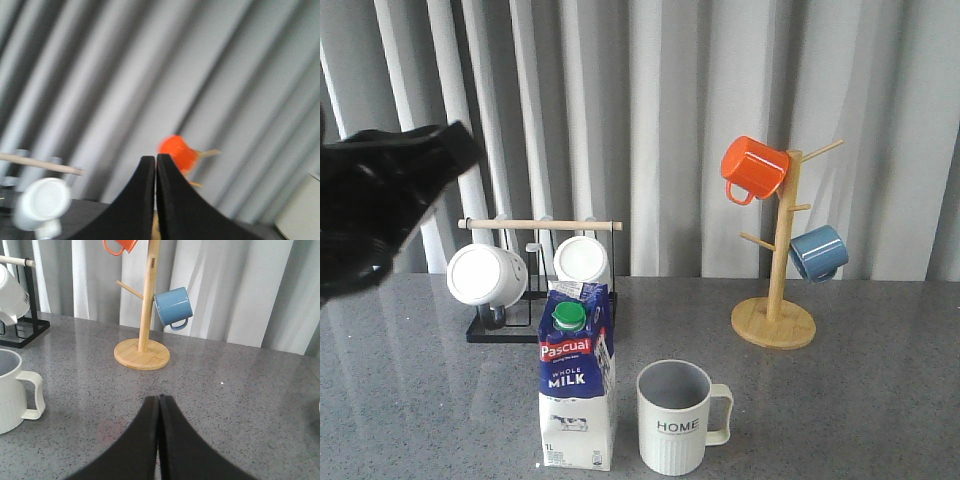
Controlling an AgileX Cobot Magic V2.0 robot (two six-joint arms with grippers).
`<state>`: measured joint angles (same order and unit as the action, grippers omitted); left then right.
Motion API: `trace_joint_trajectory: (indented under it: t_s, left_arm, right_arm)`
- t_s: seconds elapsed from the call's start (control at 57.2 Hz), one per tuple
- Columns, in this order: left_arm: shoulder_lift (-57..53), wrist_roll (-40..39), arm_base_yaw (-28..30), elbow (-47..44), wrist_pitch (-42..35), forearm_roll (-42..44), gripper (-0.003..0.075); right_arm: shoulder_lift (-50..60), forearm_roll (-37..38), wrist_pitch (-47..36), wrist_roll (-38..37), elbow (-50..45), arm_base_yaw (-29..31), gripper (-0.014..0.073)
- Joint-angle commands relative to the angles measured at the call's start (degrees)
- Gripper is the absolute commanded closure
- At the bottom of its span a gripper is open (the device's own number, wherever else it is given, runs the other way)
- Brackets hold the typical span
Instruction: Place milk next to cup
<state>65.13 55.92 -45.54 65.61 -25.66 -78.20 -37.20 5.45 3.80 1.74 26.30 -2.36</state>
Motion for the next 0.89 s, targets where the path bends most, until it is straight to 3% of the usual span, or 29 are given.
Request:
trace_joint_trajectory:
  t_s: [0.0,0.07,0.175,0.227,0.297,0.437,0.664,0.874]
  left_arm:
    - [-0.67,-9.12,-0.35,1.49,15.64,17.78,0.0728]
    - [-0.76,-19.06,-0.35,1.49,20.9,34.24,0.0728]
    - [-1.79,-44.13,1.83,0.27,23.04,61.83,0.0728]
    - [-2.95,-52.92,3.92,-1.15,23.73,71.09,0.0728]
    - [-5.23,-59.02,7.15,-4.27,25.66,78.84,0.0728]
    - [-11.1,-57.8,14.34,-14.07,23.86,76.3,0.0728]
    - [-26.98,-49.11,24.82,-38.23,10.73,68.4,0.0728]
    - [-45.69,-50.11,35.45,-55.3,10.25,68.68,0.0728]
  right_arm:
    - [0.18,0.54,-4.14,0.41,1.57,0.37,0.0599]
    - [0.18,0.54,-4.14,0.41,1.57,0.37,0.0599]
    - [0.18,0.54,-4.14,0.41,1.57,0.37,0.0599]
    - [0.18,0.54,-4.14,0.41,1.57,0.37,0.0599]
    - [0.18,0.54,-4.14,0.41,1.57,0.37,0.0599]
    - [0.18,0.54,-4.14,0.41,1.57,0.37,0.0599]
    - [0.18,0.54,-4.14,0.41,1.57,0.37,0.0599]
    - [0.18,0.54,-4.14,0.41,1.57,0.37,0.0599]
